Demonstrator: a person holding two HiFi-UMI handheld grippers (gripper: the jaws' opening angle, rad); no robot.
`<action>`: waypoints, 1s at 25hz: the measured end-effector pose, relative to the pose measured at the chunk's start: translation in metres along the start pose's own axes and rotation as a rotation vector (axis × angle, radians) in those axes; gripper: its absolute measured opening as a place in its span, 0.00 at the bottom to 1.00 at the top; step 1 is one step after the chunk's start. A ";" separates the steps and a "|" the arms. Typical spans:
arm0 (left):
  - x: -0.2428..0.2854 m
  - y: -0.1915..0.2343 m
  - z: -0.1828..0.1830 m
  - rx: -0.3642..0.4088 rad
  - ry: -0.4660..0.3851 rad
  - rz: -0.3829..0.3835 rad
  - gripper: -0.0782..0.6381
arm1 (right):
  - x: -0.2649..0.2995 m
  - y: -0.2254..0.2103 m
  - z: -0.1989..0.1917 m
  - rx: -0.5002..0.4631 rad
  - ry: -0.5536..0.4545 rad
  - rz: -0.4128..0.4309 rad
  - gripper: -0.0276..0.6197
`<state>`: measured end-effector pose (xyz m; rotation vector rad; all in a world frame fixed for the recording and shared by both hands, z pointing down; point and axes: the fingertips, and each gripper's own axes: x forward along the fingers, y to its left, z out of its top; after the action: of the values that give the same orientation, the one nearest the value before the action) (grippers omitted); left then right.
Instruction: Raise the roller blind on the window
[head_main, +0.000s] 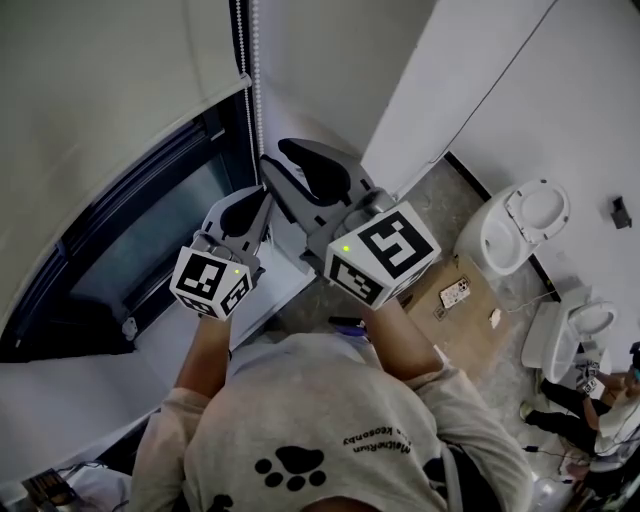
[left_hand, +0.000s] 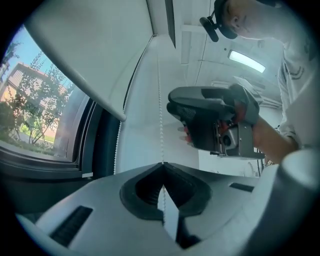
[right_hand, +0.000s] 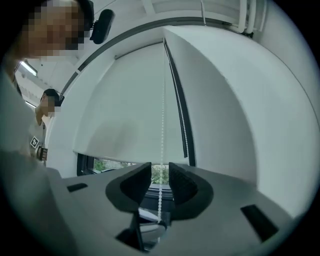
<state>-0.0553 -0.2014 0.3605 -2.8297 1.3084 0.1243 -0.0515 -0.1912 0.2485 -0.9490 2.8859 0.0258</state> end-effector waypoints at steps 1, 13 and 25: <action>0.000 -0.002 0.000 -0.001 0.000 -0.003 0.12 | 0.004 0.001 0.006 -0.005 -0.002 0.004 0.22; 0.001 -0.006 0.000 -0.009 -0.014 -0.012 0.12 | 0.027 0.000 0.032 -0.108 0.065 -0.007 0.07; 0.001 -0.012 -0.044 -0.005 0.046 -0.008 0.12 | 0.018 -0.007 -0.011 -0.070 0.077 -0.037 0.06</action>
<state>-0.0429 -0.1964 0.4044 -2.8583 1.3068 0.0620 -0.0626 -0.2074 0.2575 -1.0378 2.9546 0.0898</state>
